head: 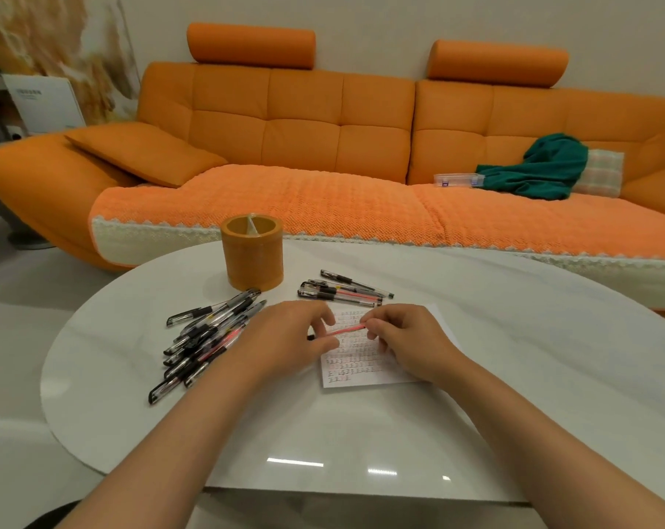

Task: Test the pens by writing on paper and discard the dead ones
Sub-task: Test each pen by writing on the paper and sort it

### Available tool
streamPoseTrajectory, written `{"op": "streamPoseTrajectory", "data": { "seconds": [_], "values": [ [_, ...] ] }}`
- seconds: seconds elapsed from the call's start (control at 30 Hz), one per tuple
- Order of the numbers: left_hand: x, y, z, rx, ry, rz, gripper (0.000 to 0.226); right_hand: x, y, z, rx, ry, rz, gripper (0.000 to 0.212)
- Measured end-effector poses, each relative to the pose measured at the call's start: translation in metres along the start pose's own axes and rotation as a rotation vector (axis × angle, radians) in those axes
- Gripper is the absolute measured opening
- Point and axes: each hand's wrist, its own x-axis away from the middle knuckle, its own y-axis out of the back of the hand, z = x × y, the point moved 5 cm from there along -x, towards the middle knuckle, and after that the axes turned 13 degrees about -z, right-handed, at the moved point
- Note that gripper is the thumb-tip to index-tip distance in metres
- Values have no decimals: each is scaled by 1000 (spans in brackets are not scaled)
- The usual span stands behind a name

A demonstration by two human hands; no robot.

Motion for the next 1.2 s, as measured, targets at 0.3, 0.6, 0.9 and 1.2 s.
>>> {"op": "streamPoseTrajectory", "data": {
  "seconds": [0.3,0.6,0.9,1.2],
  "values": [
    [-5,1,5,-88,2,-21,14,-6,14,-12,130,60,-43,16],
    [-5,-16,-17,26,-121,-71,10,8,-1,7,609,537,15,26],
    [-4,-12,-3,-52,-12,-7,21,4,13,-3,550,359,54,21],
    [2,-17,-13,-5,-74,-35,10,18,1,11,596,487,83,20]
  ]
}}
